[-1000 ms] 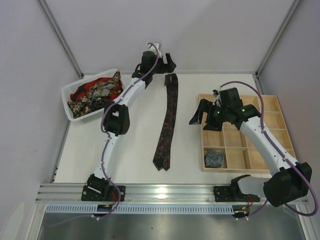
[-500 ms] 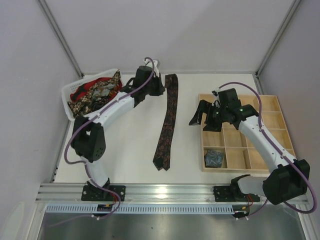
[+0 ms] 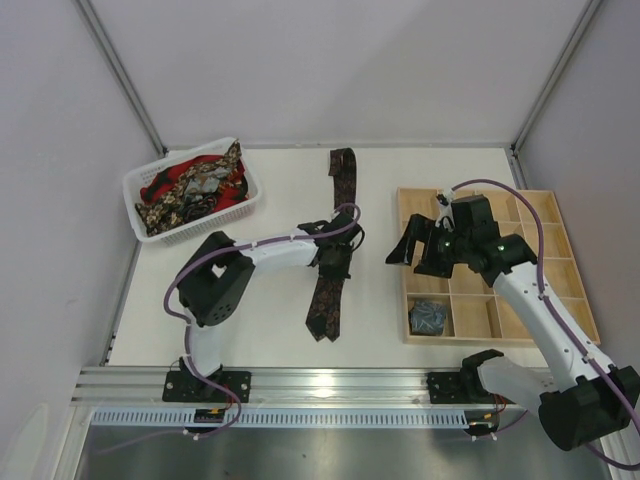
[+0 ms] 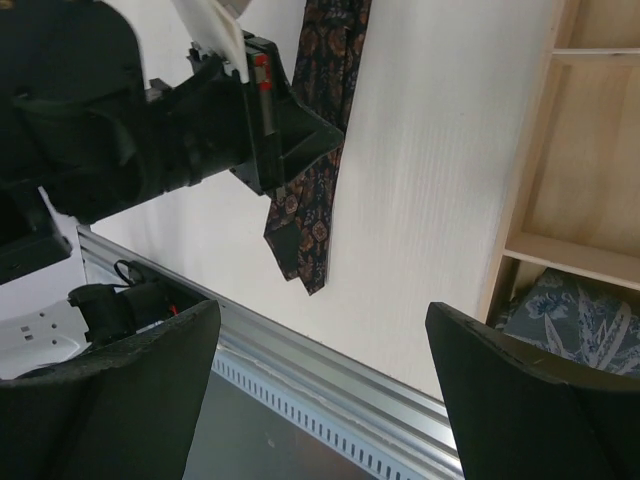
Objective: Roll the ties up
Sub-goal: Flatten the tie
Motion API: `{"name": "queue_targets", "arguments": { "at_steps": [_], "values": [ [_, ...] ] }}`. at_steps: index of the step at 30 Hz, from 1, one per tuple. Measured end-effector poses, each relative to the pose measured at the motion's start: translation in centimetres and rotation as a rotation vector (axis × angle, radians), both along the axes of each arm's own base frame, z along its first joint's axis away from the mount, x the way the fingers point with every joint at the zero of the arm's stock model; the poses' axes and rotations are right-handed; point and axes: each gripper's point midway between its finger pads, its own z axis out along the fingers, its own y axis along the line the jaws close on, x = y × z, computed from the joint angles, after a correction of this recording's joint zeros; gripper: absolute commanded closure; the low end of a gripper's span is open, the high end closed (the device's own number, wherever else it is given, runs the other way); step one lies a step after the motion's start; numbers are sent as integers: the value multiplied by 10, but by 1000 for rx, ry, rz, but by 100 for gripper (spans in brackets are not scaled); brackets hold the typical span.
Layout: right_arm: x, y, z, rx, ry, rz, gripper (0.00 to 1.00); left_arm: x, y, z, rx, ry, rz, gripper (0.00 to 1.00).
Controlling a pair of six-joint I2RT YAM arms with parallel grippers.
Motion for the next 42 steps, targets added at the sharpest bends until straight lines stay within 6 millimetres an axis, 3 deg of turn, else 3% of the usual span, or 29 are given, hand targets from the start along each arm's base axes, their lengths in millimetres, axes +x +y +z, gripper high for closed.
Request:
{"name": "queue_targets", "arguments": {
  "at_steps": [2,9,14,19,22,25,27,30,34,40,42],
  "values": [
    [-2,-1,3,0,-8,-2,9,-1,5,-10,22,21,24,100],
    [-8,-4,-1,-4,-1,-4,9,0,6,-12,-9,19,73,100],
    [-8,-2,-6,-7,14,-2,9,-17,23,-13,-58,16,150,99],
    [-4,9,-17,-9,42,22,9,-44,66,-15,-64,55,279,100],
    [-1,23,-26,-9,58,56,9,-57,108,-13,-41,79,405,100],
    [3,42,-42,-18,92,101,9,-72,163,-11,55,94,550,100],
    [7,53,-52,-27,120,123,10,-75,195,0,92,79,640,100],
    [21,74,-61,-33,145,150,10,-62,230,14,101,44,777,99],
    [61,112,-56,-19,110,173,11,-51,277,29,141,32,951,99],
    [123,173,-45,-10,1,195,29,-30,270,76,19,-107,906,99],
    [141,193,-54,-31,-18,196,40,-25,261,87,-46,-134,867,93]
  ]
}}
